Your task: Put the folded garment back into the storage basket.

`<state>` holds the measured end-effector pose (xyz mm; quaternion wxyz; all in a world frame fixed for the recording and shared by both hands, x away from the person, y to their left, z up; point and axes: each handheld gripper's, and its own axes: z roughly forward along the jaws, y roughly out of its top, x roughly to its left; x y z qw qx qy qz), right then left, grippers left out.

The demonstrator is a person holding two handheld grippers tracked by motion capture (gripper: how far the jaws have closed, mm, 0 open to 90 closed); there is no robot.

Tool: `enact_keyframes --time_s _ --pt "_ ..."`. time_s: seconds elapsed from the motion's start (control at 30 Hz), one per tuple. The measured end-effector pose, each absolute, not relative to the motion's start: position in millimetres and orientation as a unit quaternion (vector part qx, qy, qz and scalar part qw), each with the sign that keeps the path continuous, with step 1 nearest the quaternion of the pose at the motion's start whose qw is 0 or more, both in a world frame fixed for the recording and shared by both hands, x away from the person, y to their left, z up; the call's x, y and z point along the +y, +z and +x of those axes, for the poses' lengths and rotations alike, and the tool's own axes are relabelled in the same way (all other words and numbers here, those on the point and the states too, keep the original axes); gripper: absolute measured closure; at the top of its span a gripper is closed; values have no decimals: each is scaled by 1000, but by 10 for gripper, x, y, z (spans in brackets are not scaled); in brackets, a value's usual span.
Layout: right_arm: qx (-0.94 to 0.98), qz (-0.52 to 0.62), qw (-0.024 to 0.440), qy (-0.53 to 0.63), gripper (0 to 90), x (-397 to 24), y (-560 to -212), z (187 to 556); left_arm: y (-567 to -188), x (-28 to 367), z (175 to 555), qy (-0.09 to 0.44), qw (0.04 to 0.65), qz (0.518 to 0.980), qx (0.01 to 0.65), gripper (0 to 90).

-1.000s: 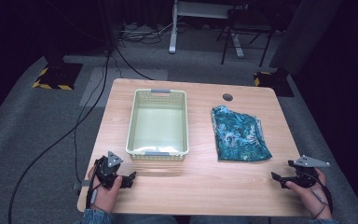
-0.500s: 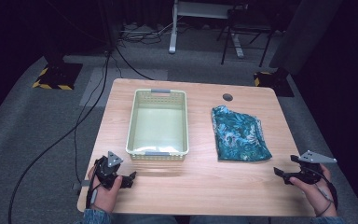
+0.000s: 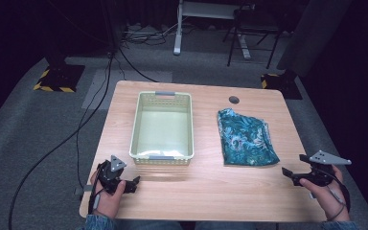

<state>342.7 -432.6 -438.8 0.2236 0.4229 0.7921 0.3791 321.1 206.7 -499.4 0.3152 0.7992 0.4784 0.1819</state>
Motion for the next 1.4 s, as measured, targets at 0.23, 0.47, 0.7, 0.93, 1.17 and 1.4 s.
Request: enact_keyframes --time_s 0.23,0.47,0.7,0.93,1.17,1.4 --pt "794 416 232 377 41 -4307 -4314 3474 -4994 2067 3211 182 315 799 478 1" --pt "793 408 242 382 41 -4273 -4201 3517 -4994 2067 3211 182 315 799 478 1" --pt "788 403 250 392 42 -4251 -4141 3519 -4995 2067 3211 182 315 799 478 1" --pt "785 401 254 399 41 -4237 -4110 3528 -4994 2067 3211 182 315 799 478 1" --pt "780 399 261 405 41 -4201 -4089 3544 -4994 2067 3210 182 315 799 478 1" --pt "783 391 263 406 41 -4150 -4041 3598 -4995 2067 3211 182 316 799 478 1"
